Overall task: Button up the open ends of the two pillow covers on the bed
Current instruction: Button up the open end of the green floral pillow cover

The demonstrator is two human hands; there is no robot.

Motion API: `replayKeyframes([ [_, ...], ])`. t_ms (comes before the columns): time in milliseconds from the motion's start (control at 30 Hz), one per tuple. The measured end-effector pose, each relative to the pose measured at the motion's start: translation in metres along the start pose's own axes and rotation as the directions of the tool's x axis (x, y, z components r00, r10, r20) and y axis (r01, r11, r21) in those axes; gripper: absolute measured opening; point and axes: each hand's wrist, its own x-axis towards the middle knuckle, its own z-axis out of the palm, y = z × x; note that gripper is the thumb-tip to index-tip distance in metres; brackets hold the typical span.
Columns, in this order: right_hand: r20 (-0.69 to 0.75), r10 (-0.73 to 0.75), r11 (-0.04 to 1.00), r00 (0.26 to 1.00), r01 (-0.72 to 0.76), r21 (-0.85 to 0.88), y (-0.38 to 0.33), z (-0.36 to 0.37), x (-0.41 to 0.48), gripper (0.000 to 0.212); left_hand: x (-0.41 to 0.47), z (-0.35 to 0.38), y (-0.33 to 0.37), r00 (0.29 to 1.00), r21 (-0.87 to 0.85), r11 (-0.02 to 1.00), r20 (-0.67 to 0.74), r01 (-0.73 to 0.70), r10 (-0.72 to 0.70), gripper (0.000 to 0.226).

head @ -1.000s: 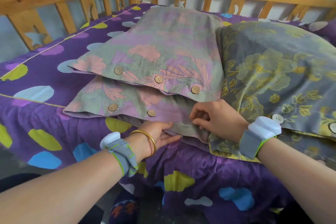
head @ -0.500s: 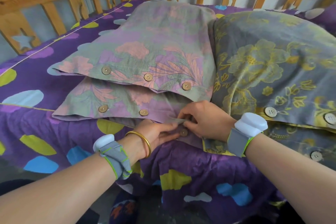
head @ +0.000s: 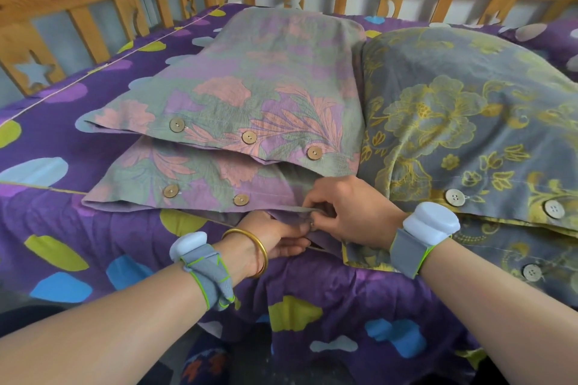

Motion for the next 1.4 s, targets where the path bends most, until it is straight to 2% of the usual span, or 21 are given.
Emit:
replayKeyframes([
  [133,0.002,0.039,0.997,0.999,-0.039,-0.065,0.0,-0.003,-0.002,0.017,0.001,-0.002,-0.001,1.0,-0.075,0.997,-0.018,0.023,-0.024,0.008],
  [233,0.007,0.061,0.998,0.998,-0.06,-0.026,-0.001,-0.003,-0.003,0.016,0.0,-0.002,0.0,1.0,-0.083,0.996,-0.019,0.019,-0.02,0.009],
  [367,0.023,0.148,0.971,0.989,-0.15,0.187,-0.003,-0.001,-0.003,0.016,-0.001,-0.002,0.0,1.0,-0.042,0.999,-0.025,-0.004,0.003,0.011],
  [467,0.1,0.299,0.842,0.949,-0.312,0.44,-0.004,0.0,-0.002,0.029,-0.001,-0.001,0.001,0.999,-0.019,1.0,-0.036,-0.017,0.016,0.012],
  [567,0.164,0.385,0.76,0.908,-0.413,0.502,-0.004,0.001,-0.001,0.019,-0.001,-0.001,0.002,0.999,-0.012,1.0,-0.029,-0.02,0.019,0.015],
  [733,0.243,0.439,0.715,0.865,-0.5,0.489,-0.008,0.002,0.002,0.012,-0.002,-0.002,-0.001,0.998,-0.022,0.999,-0.038,-0.042,0.041,0.017],
  [867,0.249,0.468,0.705,0.848,-0.528,0.474,-0.008,0.004,0.004,0.012,-0.002,-0.003,-0.001,0.999,-0.062,0.997,-0.036,-0.041,0.038,0.017],
  [1133,0.267,0.436,0.703,0.86,-0.51,0.495,-0.008,0.006,0.004,0.008,-0.001,-0.005,0.0,0.999,-0.049,0.998,-0.027,-0.037,0.036,0.016],
  [1200,0.234,0.419,0.739,0.877,-0.479,0.473,-0.007,0.008,0.003,0.007,-0.001,-0.007,0.001,1.0,-0.037,0.999,-0.008,-0.029,0.029,0.017],
  [1300,0.067,0.382,0.887,0.922,-0.386,0.254,-0.006,0.01,0.002,0.009,-0.002,-0.006,0.007,0.998,-0.034,0.999,0.067,0.004,-0.002,0.012],
  [1400,-0.038,0.269,0.963,0.962,-0.27,-0.012,-0.006,0.011,0.001,0.011,-0.001,-0.006,0.008,0.998,-0.059,0.998,0.067,0.012,-0.008,0.011],
])
